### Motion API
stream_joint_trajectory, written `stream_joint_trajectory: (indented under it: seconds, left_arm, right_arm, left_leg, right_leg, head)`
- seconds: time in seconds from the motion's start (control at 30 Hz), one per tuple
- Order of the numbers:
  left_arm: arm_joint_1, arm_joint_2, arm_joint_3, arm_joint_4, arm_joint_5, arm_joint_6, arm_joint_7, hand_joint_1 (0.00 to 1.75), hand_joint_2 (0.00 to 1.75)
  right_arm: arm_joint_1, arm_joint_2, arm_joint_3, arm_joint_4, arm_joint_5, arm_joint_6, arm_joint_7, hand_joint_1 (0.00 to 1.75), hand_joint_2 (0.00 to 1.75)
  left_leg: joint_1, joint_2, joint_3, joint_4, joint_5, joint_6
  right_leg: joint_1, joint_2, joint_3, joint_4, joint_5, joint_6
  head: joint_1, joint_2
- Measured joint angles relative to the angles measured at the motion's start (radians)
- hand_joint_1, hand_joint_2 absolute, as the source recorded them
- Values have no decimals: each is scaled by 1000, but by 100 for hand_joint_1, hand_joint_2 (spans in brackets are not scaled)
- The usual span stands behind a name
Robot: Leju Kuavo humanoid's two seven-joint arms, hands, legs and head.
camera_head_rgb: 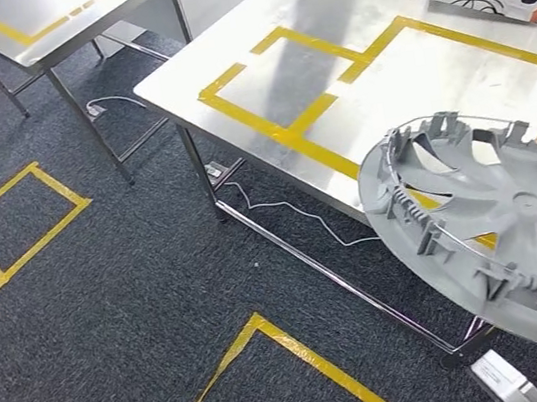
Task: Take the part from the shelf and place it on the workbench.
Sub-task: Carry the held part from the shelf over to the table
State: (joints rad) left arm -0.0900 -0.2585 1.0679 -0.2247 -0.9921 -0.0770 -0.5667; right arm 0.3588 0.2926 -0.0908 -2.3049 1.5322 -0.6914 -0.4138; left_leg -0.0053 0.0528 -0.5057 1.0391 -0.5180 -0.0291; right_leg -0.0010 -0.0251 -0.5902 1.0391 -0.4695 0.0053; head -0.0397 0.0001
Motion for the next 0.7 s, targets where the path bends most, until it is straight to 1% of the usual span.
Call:
stream_joint_trajectory:
  seconds: [0.03, 0.07, 0.1, 0.13, 0.17, 0.2, 0.23, 0.3, 0.33, 0.37, 0.4, 0.43, 0.47, 0.5, 0.53, 0.57, 0.6, 0.63, 0.67, 0.7]
  left_arm:
    - [0, 4, 0, 0, 12, -1, 0, 0, 175]
    - [1, 8, 0, 0, 20, -2, 1, 0, 175]
    - [3, 12, 0, 0, 25, -2, 1, 0, 175]
    - [6, 15, 0, 0, 27, -1, 1, 0, 175]
    - [8, 18, 0, 0, 26, -1, 1, 0, 175]
    - [10, 19, 1, 0, 18, -1, 0, 0, 175]
    - [11, 20, 4, 0, 5, 0, 0, 0, 175]
    - [12, 21, 17, 0, -26, -1, -2, 0, 175]
    - [13, 21, 23, 0, -38, -1, -2, 0, 175]
    - [13, 21, 28, 0, -43, -1, -3, 0, 175]
    - [12, 21, 32, 0, -45, -1, -3, 0, 175]
    - [11, 20, 34, 0, -46, -1, -4, 0, 175]
    - [11, 20, 37, 0, -46, -1, -6, 0, 175]
    - [10, 20, 38, 0, -45, -1, -7, 0, 175]
    - [9, 20, 39, 0, -45, 0, -7, 0, 175]
    - [9, 21, 40, 0, -44, 0, -8, 0, 175]
    - [9, 21, 40, 0, -44, 0, -8, 0, 175]
    - [9, 22, 41, 0, -44, 0, -8, 0, 175]
    - [10, 22, 41, 0, -44, 0, -9, 0, 175]
    - [11, 22, 42, 0, -43, 0, -11, 0, 175]
  right_arm:
    - [-8, -6, 25, 23, 19, 0, 32, 175, 175]
    - [-16, -13, 51, 47, 30, 0, 58, 175, 175]
    - [-23, -19, 72, 71, 35, 0, 75, 175, 175]
    - [-29, -23, 89, 90, 38, 0, 88, 175, 175]
    - [-32, -27, 103, 109, 39, 0, 98, 175, 175]
    - [-33, -30, 112, 123, 37, 0, 103, 175, 175]
    - [-34, -31, 118, 136, 32, 0, 97, 175, 175]
    - [-34, -32, 123, 155, 24, 0, 68, 175, 175]
    - [-33, -32, 125, 163, 25, 0, 59, 175, 175]
    - [-31, -31, 128, 170, 29, 0, 60, 175, 175]
    - [-29, -32, 132, 175, 34, 0, 68, 175, 175]
    - [-27, -33, 137, 180, 37, 1, 79, 175, 175]
    - [-25, -34, 141, 184, 39, 1, 89, 175, 175]
    - [-25, -35, 144, 188, 39, 1, 97, 175, 175]
    - [-26, -37, 147, 193, 39, 1, 104, 175, 175]
    - [-26, -39, 150, 199, 40, 1, 109, 175, 175]
    - [-26, -41, 151, 204, 39, 1, 113, 175, 175]
    - [-25, -43, 152, 210, 39, 1, 116, 175, 175]
    - [-24, -45, 153, 216, 40, 1, 118, 175, 175]
    - [-23, -47, 153, 222, 40, 1, 120, 175, 175]
  left_leg:
    - [2, -15, -33, 54, -7, -4]
    - [3, -31, -80, 121, -23, -8]
    - [4, -39, -130, 184, -47, -10]
    - [3, -44, -175, 229, -68, -10]
    - [3, -46, -208, 249, -78, -9]
    - [2, -48, -224, 239, -71, -7]
    - [1, -49, -225, 199, -41, -4]
    - [-2, -48, -207, 76, 68, 6]
    - [-3, -48, -197, 23, 114, 11]
    - [-5, -48, -192, -11, 141, 15]
    - [-5, -49, -188, -29, 143, 19]
    - [-4, -52, -178, -31, 137, 24]
    - [-2, -55, -166, -37, 133, 29]
    - [-1, -57, -154, -39, 128, 35]
    - [0, -59, -139, -40, 120, 39]
    - [0, -60, -126, -41, 109, 42]
    - [-1, -61, -112, -41, 95, 45]
    - [-1, -62, -95, -41, 79, 47]
    - [-1, -65, -76, -41, 63, 48]
    - [-1, -69, -52, -41, 45, 49]
  right_leg:
    - [-1, 5, 9, -3, -5, -6]
    - [-2, 10, 18, -5, -12, -11]
    - [-2, 17, 25, -6, -19, -13]
    - [-2, 24, 35, -6, -28, -14]
    - [-1, 30, 47, -6, -38, -14]
    - [-1, 35, 61, -6, -49, -13]
    - [-2, 39, 79, -7, -62, -11]
    - [-1, 44, 107, -7, -89, -5]
    - [0, 46, 117, -10, -103, 0]
    - [2, 48, 130, -16, -112, 5]
    - [3, 49, 143, -20, -114, 11]
    - [4, 48, 151, -26, -113, 17]
    - [4, 46, 155, -16, -108, 22]
    - [4, 42, 144, 12, -100, 25]
    - [4, 38, 113, 66, -100, 26]
    - [4, 36, 70, 133, -109, 27]
    - [5, 35, 21, 197, -135, 27]
    - [5, 35, -27, 246, -174, 29]
    - [5, 35, -60, 261, -214, 31]
    - [4, 35, -83, 250, -240, 33]
  head:
    - [-2, 0]
    - [-3, 0]
    - [-4, 0]
    - [-4, 0]
    - [-5, 0]
    - [-5, 0]
    - [-5, 0]
    - [-6, 0]
    - [-8, 0]
    - [-10, 0]
    - [-12, 0]
    - [-12, 0]
    - [-10, 0]
    - [-6, 0]
    - [-2, 0]
    - [0, 0]
    - [2, 0]
    - [3, 0]
    - [3, 0]
    - [4, 0]
